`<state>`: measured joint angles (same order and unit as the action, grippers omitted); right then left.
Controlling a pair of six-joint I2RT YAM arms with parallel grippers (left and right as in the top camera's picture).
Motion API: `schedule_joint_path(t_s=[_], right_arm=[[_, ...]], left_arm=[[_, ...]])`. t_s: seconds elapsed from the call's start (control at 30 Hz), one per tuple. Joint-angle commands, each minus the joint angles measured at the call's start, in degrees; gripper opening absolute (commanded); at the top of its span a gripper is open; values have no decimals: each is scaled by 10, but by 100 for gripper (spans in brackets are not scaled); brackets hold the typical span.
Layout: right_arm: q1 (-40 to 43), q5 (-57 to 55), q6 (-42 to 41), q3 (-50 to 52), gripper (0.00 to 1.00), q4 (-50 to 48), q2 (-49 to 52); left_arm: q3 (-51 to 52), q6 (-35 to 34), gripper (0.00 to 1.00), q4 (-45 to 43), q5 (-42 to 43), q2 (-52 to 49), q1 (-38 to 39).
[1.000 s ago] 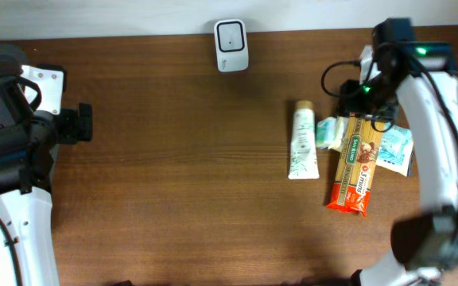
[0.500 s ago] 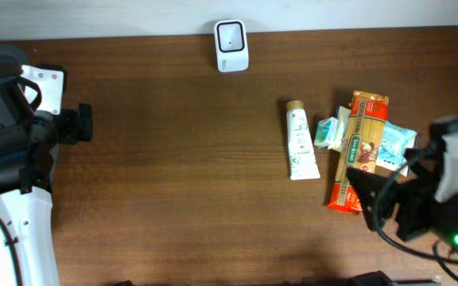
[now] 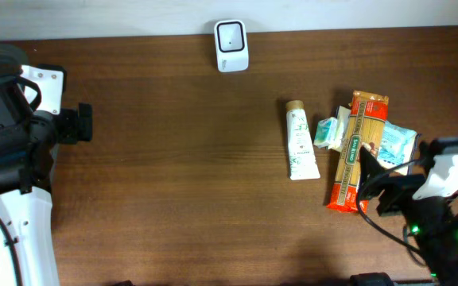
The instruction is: Scan the item barcode
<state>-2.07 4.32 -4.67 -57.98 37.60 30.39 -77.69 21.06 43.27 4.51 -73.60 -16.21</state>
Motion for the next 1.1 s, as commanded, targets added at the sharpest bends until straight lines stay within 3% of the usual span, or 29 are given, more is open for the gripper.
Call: schedule_joint_path(t_s=[0.0, 0.2, 0.37, 0.6, 1.07], right_arm=[[18, 17, 2, 178, 99, -120, -104], [26, 13, 2, 450, 99, -343, -254], [26, 12, 2, 556, 99, -407, -302], [24, -8, 2, 577, 99, -333, -302], [25, -9, 2, 577, 99, -334, -302]], left_arm=[[-2, 7, 99, -2, 6, 0, -2], [-2, 7, 99, -2, 6, 0, -2], [-2, 7, 99, -2, 6, 0, -2], [-2, 7, 99, -2, 6, 0, -2], [-2, 7, 99, -2, 6, 0, -2]])
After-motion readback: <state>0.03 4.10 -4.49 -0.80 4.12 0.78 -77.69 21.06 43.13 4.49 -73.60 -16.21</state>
